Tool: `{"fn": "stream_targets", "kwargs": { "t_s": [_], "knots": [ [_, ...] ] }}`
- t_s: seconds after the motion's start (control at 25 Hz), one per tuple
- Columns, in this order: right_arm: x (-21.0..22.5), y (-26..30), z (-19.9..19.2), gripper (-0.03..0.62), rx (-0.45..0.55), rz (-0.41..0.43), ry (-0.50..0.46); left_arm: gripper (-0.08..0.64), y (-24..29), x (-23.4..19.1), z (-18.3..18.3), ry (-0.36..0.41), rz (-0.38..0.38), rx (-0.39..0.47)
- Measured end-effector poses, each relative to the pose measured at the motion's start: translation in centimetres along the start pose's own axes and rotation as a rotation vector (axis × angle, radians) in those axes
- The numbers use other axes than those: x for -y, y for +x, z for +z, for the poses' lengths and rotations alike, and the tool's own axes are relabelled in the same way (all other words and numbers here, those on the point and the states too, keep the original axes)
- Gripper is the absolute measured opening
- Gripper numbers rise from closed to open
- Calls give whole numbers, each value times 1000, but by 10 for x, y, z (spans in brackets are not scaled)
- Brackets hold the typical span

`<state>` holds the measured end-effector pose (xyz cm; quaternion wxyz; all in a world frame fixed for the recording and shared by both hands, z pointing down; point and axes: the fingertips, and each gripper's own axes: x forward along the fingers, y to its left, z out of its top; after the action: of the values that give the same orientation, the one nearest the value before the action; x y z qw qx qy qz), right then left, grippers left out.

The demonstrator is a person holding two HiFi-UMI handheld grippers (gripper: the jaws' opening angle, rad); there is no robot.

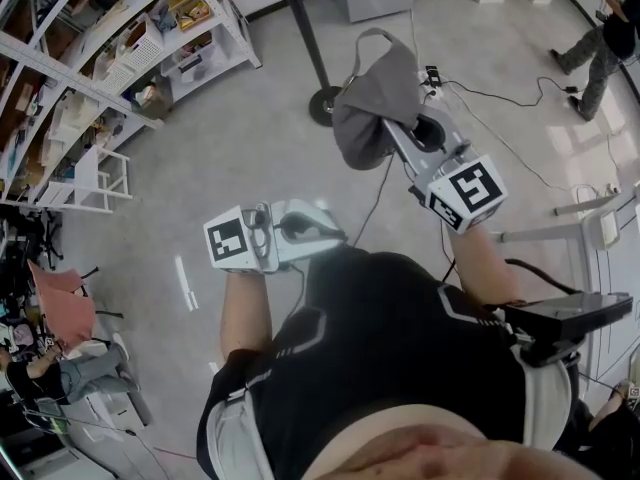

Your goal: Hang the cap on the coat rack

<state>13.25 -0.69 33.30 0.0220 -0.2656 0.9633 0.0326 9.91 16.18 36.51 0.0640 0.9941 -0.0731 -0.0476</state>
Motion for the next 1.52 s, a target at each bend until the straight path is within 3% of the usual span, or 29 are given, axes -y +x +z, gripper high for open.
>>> {"fn": "stream_targets", "kwargs": {
  "t_s": [0.12,0.28,0.48,0.96,1.52],
  "knots": [
    [6,23,2,43,1,-15,-17,137,-10,-29,-7,19,43,-81],
    [16,44,3,43,10,-43,-10,137,-21,-70,-28,36,130,-257],
    [27,84,-2,43,-10,-58,2,137,-51,-113,-49,35,122,-413],
    [41,158,-18,43,-38,-99,8,156,-104,-184,-47,-44,168,-532],
    [53,237,-16,43,-42,-181,-10,156,-165,-243,-34,-23,98,-516]
  ]
}}
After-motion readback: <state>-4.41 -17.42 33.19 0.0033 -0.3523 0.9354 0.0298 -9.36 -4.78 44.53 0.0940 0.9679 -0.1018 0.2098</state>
